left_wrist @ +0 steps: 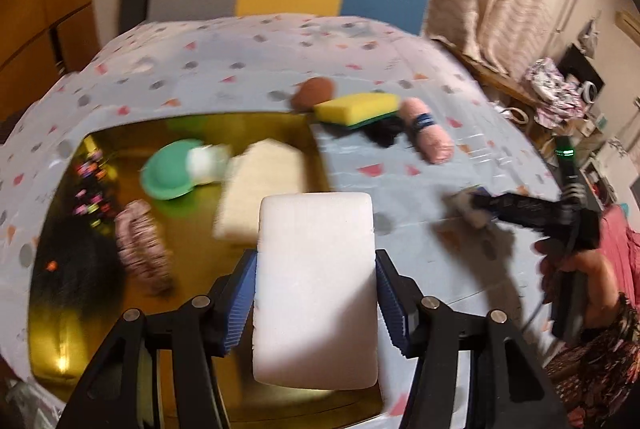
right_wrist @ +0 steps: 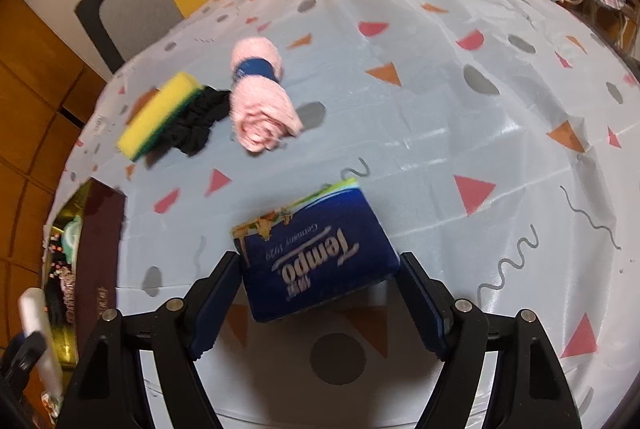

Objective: Organize soft objects
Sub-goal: 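Carry the white sponge into the gold tray and open the left tool while the right tool carries the tissues, then lower the tissue pack into the gold tray and open the right tool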

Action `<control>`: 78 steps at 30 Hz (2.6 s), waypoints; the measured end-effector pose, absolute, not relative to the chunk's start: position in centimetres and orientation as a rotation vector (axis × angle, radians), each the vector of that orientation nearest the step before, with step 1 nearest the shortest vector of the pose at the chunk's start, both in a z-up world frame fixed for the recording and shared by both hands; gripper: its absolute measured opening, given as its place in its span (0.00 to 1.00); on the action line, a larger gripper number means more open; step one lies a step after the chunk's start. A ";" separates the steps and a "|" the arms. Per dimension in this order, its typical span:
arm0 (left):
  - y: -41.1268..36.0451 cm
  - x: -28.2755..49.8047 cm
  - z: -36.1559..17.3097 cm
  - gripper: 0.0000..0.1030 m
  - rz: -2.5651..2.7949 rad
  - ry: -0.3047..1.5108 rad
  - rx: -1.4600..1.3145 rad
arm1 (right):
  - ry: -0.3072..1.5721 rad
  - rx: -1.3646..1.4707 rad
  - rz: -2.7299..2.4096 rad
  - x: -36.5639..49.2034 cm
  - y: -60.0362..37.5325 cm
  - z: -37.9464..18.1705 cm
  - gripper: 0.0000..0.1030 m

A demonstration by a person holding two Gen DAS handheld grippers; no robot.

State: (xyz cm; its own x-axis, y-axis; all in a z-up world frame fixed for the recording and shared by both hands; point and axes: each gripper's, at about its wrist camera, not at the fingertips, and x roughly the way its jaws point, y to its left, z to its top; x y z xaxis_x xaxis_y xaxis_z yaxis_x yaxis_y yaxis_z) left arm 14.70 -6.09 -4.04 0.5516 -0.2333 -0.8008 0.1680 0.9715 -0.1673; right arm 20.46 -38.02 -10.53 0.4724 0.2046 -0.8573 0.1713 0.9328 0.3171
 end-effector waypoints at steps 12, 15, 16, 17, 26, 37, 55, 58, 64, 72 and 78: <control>2.3 13.5 -8.0 0.56 -0.104 1.083 -0.027 | 0.933 0.347 0.145 19.1 -35.7 -7.4 0.76; 4.2 13.5 -8.8 0.56 -0.065 1.102 -0.036 | 0.894 0.359 0.164 18.9 -35.9 -6.9 0.76; 4.6 13.5 -9.1 0.56 -0.051 1.109 -0.031 | 0.885 0.362 0.169 18.8 -35.8 -6.9 0.76; 5.1 13.5 -9.3 0.56 -0.034 1.112 -0.025 | 0.875 0.359 0.174 18.7 -35.6 -6.8 0.76; 8.1 12.3 -9.1 0.79 0.039 1.067 0.010 | 0.812 0.229 0.219 16.4 -31.2 -5.6 0.76; 8.6 10.6 -7.3 0.79 0.050 0.951 -0.030 | 0.767 0.194 0.388 14.1 -23.3 -2.4 0.76; 7.3 7.8 -6.0 0.79 -0.120 0.864 -0.249 | 0.894 -0.040 0.577 14.4 -9.5 -4.1 0.76; 8.0 7.6 -5.9 0.79 -0.098 0.849 -0.277 | 0.907 -0.071 0.579 15.1 -8.4 -4.3 0.76; 9.7 7.6 -5.9 0.78 -0.052 0.841 -0.335 | 0.918 -0.175 0.586 17.1 -5.5 -4.6 0.77; 10.1 8.0 -6.7 0.78 -0.052 0.881 -0.363 | 0.909 -0.245 0.571 19.7 -2.1 -5.3 0.81; 9.5 7.9 -6.7 0.78 -0.076 0.882 -0.356 | 0.851 -0.171 0.518 19.0 -3.5 -4.1 0.83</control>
